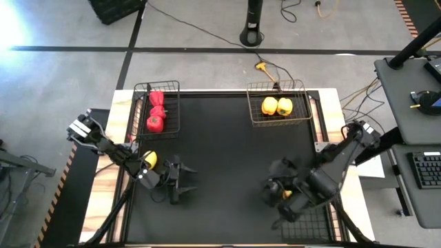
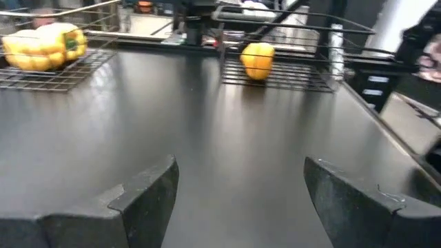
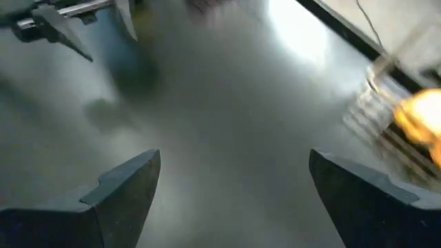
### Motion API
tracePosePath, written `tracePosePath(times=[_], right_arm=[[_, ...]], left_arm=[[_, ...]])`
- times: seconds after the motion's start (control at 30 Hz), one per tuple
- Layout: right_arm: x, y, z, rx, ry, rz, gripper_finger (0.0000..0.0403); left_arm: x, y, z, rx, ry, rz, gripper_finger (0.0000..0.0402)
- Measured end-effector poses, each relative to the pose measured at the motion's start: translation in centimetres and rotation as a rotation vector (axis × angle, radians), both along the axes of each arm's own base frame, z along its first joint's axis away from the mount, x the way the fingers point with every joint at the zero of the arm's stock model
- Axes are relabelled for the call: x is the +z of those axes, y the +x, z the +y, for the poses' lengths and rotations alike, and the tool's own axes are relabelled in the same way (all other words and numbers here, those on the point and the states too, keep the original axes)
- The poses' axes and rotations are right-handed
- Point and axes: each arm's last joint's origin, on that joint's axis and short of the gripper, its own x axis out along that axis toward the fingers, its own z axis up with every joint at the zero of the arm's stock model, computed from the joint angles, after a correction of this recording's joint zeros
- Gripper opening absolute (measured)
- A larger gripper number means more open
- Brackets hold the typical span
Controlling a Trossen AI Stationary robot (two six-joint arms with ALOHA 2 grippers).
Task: Sort produce into baskets
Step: Put the yellow lemon into the bottom black mesh basket
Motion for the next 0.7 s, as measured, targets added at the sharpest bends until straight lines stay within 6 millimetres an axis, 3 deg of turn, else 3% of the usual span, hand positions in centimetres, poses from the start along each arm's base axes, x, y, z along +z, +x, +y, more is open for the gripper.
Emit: tracePosePath(times=[0.2, 0.4, 0.5, 0.7], right_arm=[[-1.3, 4.6, -2.3, 0.101, -0.068, -0.066, 0.0363], [-3.1, 8.7, -4.3, 0.249, -0.188, -0.172, 0.0363], [-4.7, 9.7, -4.8, 0.332, -0.252, -0.232, 0.0363], [-8.6, 10.2, -5.6, 0.437, -0.248, -0.285, 0.0363]], left_arm=[[1.7, -1.5, -0.6, -0.026, 0.005, -0.012, 0.0295], [4.9, -2.5, 1.1, 0.035, 0.005, 0.024, 0.0295], [7.1, -3.2, 2.2, 0.097, -0.030, 0.147, 0.0295], [10.9, -6.3, 4.6, 0.291, -0.160, 0.562, 0.0295]])
